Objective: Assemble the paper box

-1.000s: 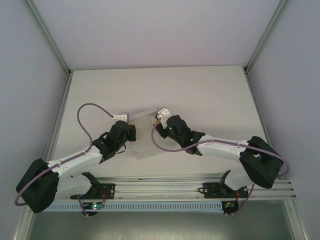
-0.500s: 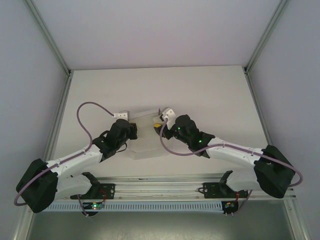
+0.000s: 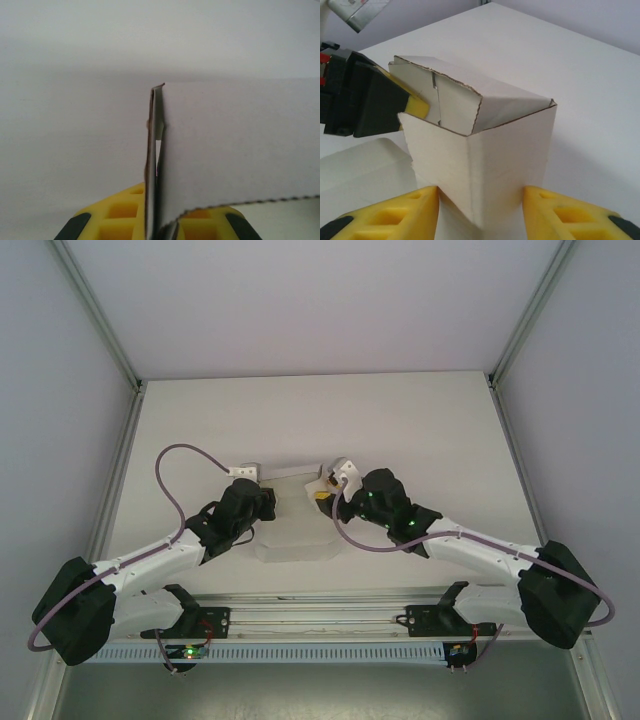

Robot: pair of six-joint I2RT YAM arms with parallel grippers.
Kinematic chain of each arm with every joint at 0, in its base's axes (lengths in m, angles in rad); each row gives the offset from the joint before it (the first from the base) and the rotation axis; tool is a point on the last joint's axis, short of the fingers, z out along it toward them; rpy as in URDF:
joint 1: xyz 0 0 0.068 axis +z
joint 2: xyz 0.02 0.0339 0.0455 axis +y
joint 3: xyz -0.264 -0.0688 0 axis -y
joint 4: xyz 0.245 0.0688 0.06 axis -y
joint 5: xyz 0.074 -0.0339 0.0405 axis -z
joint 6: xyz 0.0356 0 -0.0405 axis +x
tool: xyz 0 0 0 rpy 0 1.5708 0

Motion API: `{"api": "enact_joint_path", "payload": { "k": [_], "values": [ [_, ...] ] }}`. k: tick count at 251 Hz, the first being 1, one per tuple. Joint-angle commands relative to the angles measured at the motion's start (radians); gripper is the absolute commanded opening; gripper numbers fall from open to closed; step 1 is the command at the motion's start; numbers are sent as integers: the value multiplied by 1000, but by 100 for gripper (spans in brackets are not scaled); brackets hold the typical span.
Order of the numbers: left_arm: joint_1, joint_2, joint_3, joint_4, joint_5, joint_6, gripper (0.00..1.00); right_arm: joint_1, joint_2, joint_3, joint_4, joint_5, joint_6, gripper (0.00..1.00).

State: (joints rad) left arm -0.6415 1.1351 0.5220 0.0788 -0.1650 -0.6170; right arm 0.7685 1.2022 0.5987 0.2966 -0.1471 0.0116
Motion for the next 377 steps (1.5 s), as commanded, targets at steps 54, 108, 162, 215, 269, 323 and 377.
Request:
{"api": "enact_joint_path", "payload": {
  "k": [54,108,162,215,269,323,377],
  "values": [
    [-9,-26,9,53,34,4,0,-11,36,22,-16,13,1,51],
    [-10,-28,9,58,42,2,0,15,115,75,-27,58,-20,52],
    [-10,-14,15,60,61,0,0,17,172,112,-8,12,-33,51],
    [-12,-17,14,75,80,2,0,18,200,146,-56,142,-21,46],
    [-12,-26,16,60,74,3,0,18,223,142,-62,275,-3,57],
    [-12,-47,10,58,72,6,0,14,192,114,-38,273,-14,43],
    [-12,-38,16,41,56,-3,0,23,199,124,-47,358,3,20]
  ]
}}
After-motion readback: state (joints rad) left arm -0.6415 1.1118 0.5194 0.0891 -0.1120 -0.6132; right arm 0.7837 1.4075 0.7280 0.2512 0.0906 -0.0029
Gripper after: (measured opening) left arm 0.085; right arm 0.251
